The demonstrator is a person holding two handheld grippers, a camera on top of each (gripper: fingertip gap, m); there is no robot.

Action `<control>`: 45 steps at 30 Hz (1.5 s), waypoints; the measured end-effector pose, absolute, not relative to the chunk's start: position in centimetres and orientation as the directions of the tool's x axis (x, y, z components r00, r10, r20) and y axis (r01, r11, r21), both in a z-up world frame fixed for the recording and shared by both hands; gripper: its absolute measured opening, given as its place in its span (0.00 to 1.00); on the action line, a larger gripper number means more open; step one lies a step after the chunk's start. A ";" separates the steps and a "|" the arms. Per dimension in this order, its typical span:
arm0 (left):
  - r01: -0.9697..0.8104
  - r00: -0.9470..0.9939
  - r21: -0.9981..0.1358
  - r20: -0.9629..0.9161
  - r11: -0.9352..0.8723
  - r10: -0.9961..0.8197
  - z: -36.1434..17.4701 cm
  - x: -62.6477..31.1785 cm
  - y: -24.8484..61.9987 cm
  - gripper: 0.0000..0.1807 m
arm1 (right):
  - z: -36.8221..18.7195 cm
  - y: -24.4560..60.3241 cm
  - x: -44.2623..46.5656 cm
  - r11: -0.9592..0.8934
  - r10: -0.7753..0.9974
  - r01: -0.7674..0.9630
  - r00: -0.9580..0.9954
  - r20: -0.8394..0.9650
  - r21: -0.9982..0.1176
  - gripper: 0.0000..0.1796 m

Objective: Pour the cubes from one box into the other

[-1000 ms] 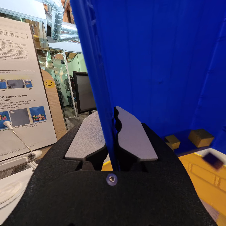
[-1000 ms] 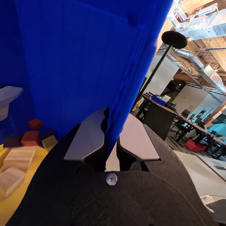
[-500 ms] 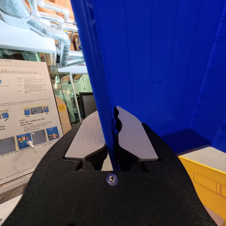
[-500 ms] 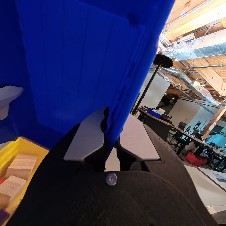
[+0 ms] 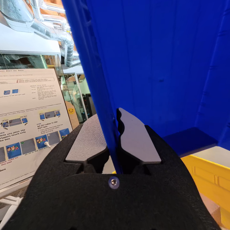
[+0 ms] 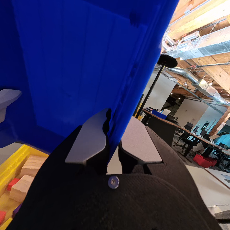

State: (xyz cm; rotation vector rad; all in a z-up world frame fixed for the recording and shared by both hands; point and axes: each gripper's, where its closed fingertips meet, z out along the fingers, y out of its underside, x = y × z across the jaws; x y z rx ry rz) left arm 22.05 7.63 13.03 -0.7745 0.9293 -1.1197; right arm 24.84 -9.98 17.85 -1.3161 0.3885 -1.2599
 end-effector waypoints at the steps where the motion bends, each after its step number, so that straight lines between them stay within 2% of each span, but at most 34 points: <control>1: 0.366 0.162 -0.889 -0.230 0.275 -0.960 12.9 22.1 7.6 0.06 | 17.7 -10.0 25.2 -0.229 -0.838 0.432 0.368 0.402 -0.872 0.05; 5: 0.189 0.129 -0.934 -0.282 0.302 -0.951 11.8 23.2 6.5 0.11 | 18.5 -9.8 27.8 -0.224 -0.812 0.276 0.478 0.335 -0.935 0.03; 7: 0.054 0.015 -0.952 -0.302 0.302 -0.953 10.4 24.5 4.3 0.24 | 19.9 -9.5 30.5 -0.250 -0.775 0.166 0.556 0.300 -0.954 0.03; 8: -0.022 -0.078 -0.963 -0.268 0.270 -0.960 9.5 25.0 2.6 0.33 | 20.3 -9.2 32.3 -0.300 -0.749 0.086 0.596 0.291 -0.950 0.03; 9: -0.100 -0.166 -0.972 -0.195 0.214 -0.967 8.9 25.1 0.9 0.38 | 20.5 -9.2 34.3 -0.366 -0.726 -0.013 0.629 0.276 -0.931 0.03; 11: -0.198 -0.269 -0.969 -0.089 0.146 -0.959 8.6 24.3 -1.2 0.27 | 20.5 -11.0 38.1 -0.490 -0.737 -0.209 0.617 0.274 -0.847 0.03; 12: -0.176 -0.276 -0.977 -0.071 0.123 -0.958 9.2 24.0 -1.5 0.32 | 20.3 -12.4 39.3 -0.537 -0.746 -0.293 0.602 0.284 -0.791 0.03; 13: -0.165 -0.268 -0.978 -0.079 0.127 -0.960 9.4 23.5 -1.3 0.32 | 20.1 -13.9 40.2 -0.569 -0.757 -0.360 0.580 0.301 -0.739 0.03; 14: -0.170 -0.230 -0.970 -0.134 0.175 -0.964 9.0 23.0 -0.4 0.25 | 20.0 -15.4 40.8 -0.591 -0.764 -0.402 0.557 0.326 -0.699 0.03; 15: -0.194 -0.171 -0.951 -0.208 0.240 -0.963 8.3 22.8 1.0 0.29 | 19.6 -16.7 41.0 -0.596 -0.771 -0.447 0.549 0.322 -0.667 0.03; 17: -0.367 -0.107 -0.866 -0.322 0.338 -0.941 5.0 22.4 4.0 0.34 | 18.0 -19.2 41.2 -0.619 -0.769 -0.518 0.554 0.320 -0.591 0.04; 19: -0.552 -0.132 -0.789 -0.237 0.270 -0.963 0.7 21.6 5.4 0.37 | 15.5 -21.8 41.1 -0.635 -0.765 -0.585 0.565 0.309 -0.504 0.04; 23: -0.663 -0.111 -0.748 0.051 0.035 -0.993 -3.9 21.4 6.7 0.37 | 11.2 -26.5 41.6 -0.626 -0.780 -0.669 0.539 0.318 -0.401 0.04; 26: -0.769 -0.097 -0.633 0.252 -0.089 -0.963 -6.7 21.0 5.4 0.40 | 8.7 -28.8 41.8 -0.609 -0.793 -0.699 0.527 0.305 -0.376 0.04; 29: -0.796 -0.094 -0.577 0.418 -0.184 -0.903 -7.1 21.2 3.7 0.33 | 6.1 -30.0 41.5 -0.604 -0.797 -0.720 0.536 0.278 -0.342 0.03; 30: -0.810 -0.082 -0.550 0.449 -0.203 -0.890 -7.5 21.2 3.3 0.33 | 5.2 -30.3 41.4 -0.603 -0.797 -0.725 0.541 0.267 -0.331 0.03; 33: -0.854 -0.055 -0.487 0.436 -0.184 -0.898 -7.9 21.2 3.4 0.31 | 2.5 -30.6 41.2 -0.612 -0.791 -0.725 0.566 0.233 -0.316 0.04; 39: -0.972 0.151 -0.075 0.523 -0.222 -0.839 -9.4 19.3 3.2 0.15 | -0.1 -31.2 40.7 -0.609 -0.793 -0.740 0.569 0.218 -0.283 0.03; 45: -0.990 0.131 0.014 0.480 -0.141 -0.868 -9.5 18.1 4.2 0.10 | -1.1 -30.3 39.8 -0.628 -0.778 -0.728 0.589 0.219 -0.275 0.03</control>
